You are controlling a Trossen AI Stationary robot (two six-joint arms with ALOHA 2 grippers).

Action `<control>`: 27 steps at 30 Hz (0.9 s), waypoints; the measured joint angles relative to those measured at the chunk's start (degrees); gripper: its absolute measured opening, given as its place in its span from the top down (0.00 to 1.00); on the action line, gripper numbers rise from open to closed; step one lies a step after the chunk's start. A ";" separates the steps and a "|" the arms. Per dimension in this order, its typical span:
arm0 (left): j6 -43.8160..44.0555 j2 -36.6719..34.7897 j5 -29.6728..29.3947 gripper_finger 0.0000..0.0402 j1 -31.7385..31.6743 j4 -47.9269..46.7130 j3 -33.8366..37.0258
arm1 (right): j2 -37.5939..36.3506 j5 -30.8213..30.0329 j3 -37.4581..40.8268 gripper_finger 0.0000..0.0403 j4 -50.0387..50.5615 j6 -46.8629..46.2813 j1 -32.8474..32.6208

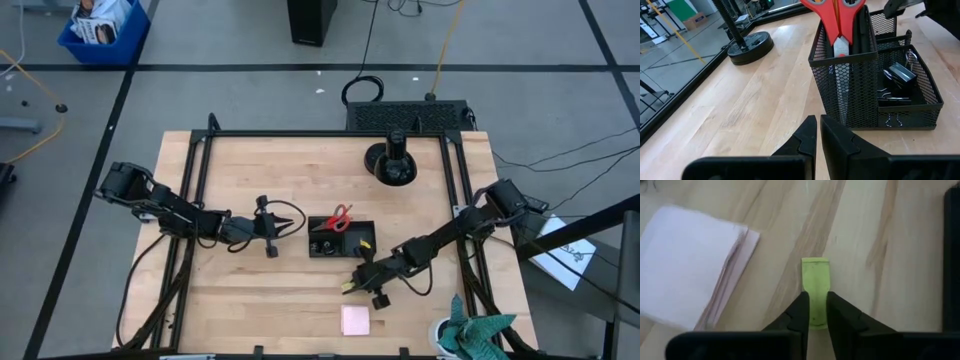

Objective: Pick and place office supplies into organizer
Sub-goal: Put the yellow eraser into the black desk organizer

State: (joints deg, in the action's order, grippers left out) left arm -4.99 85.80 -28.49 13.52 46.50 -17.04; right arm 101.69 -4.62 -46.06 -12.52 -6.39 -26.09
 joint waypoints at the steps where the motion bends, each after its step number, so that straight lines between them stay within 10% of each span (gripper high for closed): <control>1: 0.01 0.00 0.00 0.92 0.00 0.00 0.00 | -0.07 0.00 0.00 0.88 -0.65 0.00 0.04; 16: -0.07 0.00 -0.01 0.92 -0.02 0.02 0.00 | -10.25 -15.57 -0.07 0.88 -5.50 6.15 1.42; 27: -0.46 0.01 -0.02 0.92 -0.01 0.03 0.00 | -8.76 -13.40 -0.09 0.88 -7.38 6.64 7.52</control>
State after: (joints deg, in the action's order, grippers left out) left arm -5.45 85.81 -28.51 13.51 46.53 -17.04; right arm 92.93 -18.02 -46.15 -19.90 0.25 -18.57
